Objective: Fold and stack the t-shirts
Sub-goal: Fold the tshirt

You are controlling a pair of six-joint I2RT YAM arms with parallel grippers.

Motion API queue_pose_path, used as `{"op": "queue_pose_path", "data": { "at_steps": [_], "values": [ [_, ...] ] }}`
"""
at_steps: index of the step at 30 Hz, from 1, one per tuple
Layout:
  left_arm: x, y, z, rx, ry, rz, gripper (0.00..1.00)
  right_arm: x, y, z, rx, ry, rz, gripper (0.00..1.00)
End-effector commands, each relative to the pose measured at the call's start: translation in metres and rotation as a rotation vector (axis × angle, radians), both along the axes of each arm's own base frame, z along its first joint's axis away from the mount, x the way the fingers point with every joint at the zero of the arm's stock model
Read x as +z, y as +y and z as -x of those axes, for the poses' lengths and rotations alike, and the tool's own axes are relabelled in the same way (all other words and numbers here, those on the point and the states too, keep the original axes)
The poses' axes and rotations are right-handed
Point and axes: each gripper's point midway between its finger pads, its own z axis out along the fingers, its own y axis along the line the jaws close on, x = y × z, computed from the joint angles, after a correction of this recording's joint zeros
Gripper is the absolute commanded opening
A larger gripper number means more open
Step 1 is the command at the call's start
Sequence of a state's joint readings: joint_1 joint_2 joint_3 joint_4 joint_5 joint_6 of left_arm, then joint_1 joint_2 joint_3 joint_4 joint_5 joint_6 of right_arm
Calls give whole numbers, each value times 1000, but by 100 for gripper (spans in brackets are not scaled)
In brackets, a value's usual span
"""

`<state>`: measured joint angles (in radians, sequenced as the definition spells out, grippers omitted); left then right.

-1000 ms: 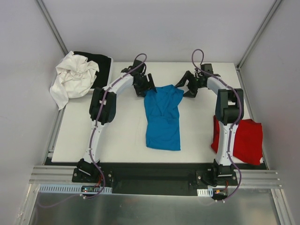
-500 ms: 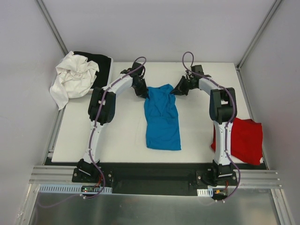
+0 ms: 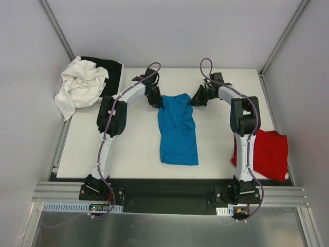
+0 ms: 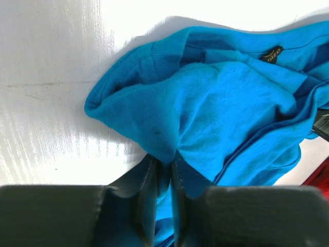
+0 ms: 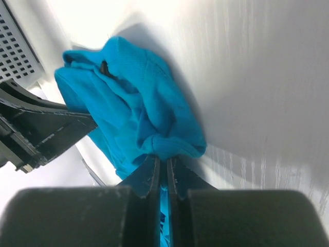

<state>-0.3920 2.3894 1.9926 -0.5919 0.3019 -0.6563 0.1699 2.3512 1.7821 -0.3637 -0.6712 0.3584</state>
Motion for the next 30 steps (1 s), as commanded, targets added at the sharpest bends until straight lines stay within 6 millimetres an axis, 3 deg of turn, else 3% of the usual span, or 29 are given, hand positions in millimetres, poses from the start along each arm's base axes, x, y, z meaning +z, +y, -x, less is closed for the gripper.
{"op": "queue_pose_path", "data": {
  "at_steps": [1, 2, 3, 4, 7, 8, 18, 22, 26, 30],
  "values": [
    [24, 5, -5, -12, -54, -21, 22, 32, 9, 15, 50, -38, -17, 6],
    [21, 5, -5, -13, -47, -20, 26, 28, 8, 14, 48, -30, -17, 12],
    [20, 4, -4, -15, -45, -19, 40, 25, 9, 14, 53, -27, -17, 19],
    [19, 4, -4, -18, -43, -17, 48, 23, 9, 14, 53, -22, -18, 39],
    [15, 6, -2, -18, -33, -29, 81, 21, 9, 9, 53, -24, -10, 69],
    [15, 6, -2, -20, -37, -34, 85, 20, 8, 8, 53, -25, -7, 71],
    [2, 28, -10, 0, -43, -102, 86, 10, -9, -15, 9, -37, 20, 73],
    [-5, 49, -17, 52, -50, -168, 86, 9, -23, -27, -28, -50, 35, 73],
    [-1, 84, -29, 160, -80, -262, 86, 9, -36, -39, -70, -57, 32, 73],
    [2, 90, -36, 173, -94, -270, 85, 10, -42, -46, -91, -66, 38, 73]
  ]
}}
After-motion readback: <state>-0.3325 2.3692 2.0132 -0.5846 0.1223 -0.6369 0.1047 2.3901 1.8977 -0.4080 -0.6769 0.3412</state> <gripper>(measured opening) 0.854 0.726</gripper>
